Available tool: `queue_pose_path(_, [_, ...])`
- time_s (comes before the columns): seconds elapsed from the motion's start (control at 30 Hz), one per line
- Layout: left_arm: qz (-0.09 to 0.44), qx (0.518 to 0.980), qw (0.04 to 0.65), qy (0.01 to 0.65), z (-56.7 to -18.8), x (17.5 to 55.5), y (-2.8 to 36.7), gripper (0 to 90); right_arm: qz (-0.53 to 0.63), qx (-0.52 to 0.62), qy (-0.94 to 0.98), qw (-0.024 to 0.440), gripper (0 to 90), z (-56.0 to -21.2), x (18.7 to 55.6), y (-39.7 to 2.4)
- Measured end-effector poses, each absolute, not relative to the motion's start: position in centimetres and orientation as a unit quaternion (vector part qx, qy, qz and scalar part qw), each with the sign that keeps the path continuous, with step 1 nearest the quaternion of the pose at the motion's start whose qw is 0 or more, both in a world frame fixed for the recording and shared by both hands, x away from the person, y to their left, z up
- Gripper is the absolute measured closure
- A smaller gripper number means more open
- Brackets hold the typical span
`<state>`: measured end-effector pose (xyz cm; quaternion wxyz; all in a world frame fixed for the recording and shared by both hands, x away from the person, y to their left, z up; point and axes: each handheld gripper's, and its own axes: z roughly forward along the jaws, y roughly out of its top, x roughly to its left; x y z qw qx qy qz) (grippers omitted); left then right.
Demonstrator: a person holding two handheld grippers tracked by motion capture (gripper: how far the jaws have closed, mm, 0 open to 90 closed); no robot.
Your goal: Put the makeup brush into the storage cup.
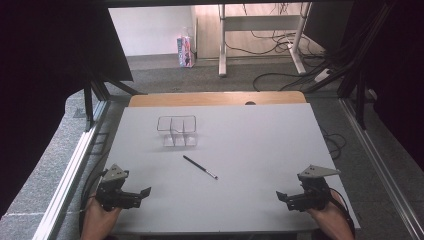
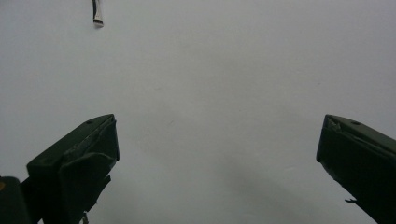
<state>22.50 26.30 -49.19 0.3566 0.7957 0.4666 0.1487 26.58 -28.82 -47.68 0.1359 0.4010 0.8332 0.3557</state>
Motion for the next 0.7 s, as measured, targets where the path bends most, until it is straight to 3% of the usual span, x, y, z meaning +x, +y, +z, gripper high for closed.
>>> queue_pose_path(0.7, [0.136, 0.82, 0.336, 0.443, -48.4, 24.8, 24.6, 0.0, 0.328, 0.393, 0.846, 0.147, 0.0, -47.8, 26.5, -28.3])
